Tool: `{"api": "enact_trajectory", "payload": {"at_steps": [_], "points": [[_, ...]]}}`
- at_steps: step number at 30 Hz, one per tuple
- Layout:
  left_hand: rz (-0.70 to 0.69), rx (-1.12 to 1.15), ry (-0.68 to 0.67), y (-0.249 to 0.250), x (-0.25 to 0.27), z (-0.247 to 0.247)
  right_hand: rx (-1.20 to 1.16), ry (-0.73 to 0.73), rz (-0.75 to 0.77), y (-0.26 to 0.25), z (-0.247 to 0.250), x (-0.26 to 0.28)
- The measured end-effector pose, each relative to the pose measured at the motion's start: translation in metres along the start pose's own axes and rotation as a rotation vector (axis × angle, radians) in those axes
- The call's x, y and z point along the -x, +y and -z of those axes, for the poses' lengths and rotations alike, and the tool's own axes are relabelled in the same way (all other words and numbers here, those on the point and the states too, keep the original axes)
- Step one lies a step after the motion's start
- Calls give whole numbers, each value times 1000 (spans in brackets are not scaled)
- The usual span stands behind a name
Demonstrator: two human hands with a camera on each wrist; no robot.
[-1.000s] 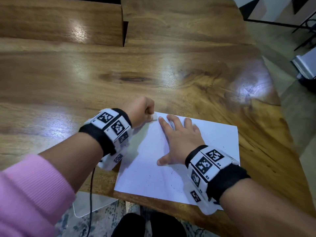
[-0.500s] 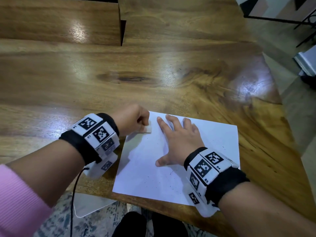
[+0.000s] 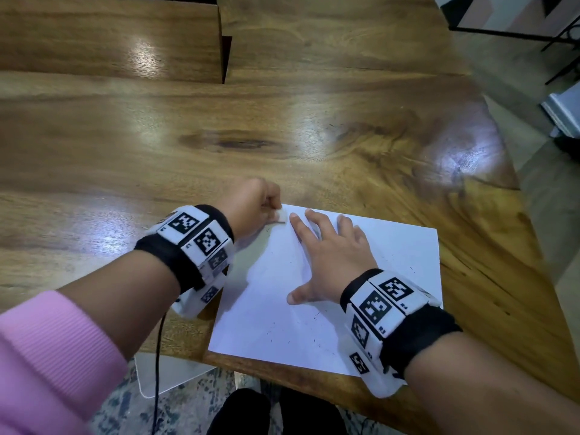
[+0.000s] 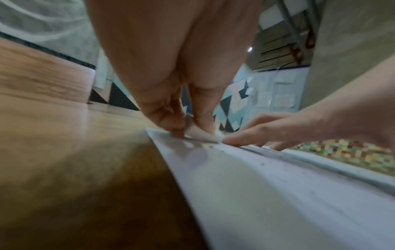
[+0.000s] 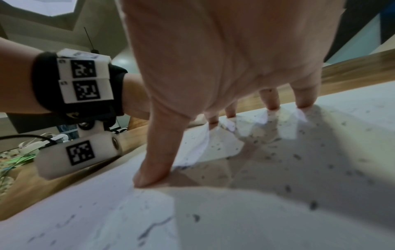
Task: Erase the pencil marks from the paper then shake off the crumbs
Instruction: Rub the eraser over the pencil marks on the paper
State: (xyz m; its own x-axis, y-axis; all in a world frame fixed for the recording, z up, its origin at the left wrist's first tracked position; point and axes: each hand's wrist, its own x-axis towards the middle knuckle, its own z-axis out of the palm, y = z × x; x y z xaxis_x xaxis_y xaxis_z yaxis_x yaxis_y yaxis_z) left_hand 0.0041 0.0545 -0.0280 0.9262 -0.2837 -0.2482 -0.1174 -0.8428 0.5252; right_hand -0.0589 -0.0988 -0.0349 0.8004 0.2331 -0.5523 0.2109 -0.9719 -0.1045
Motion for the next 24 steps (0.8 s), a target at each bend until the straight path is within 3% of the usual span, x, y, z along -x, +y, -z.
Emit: {"api": "enact_trajectory", "payload": {"at_steps": [3, 7, 9, 15, 21, 24], "points": [[34, 7, 69, 1, 1, 2, 1, -2, -4, 0, 0, 0], [-23, -148, -179, -14, 27, 12, -19, 1, -7, 0, 1, 0], [-13, -155, -232, -17, 30, 14, -18, 9, -5, 0, 1, 0], [26, -75, -22, -1, 2, 12, -1, -2, -5, -1, 2, -1], [11, -108, -153, -21, 34, 8, -13, -1, 9, -1, 1, 0], [52, -68, -109, -17, 24, 16, -28, -2, 8, -1, 1, 0]]}}
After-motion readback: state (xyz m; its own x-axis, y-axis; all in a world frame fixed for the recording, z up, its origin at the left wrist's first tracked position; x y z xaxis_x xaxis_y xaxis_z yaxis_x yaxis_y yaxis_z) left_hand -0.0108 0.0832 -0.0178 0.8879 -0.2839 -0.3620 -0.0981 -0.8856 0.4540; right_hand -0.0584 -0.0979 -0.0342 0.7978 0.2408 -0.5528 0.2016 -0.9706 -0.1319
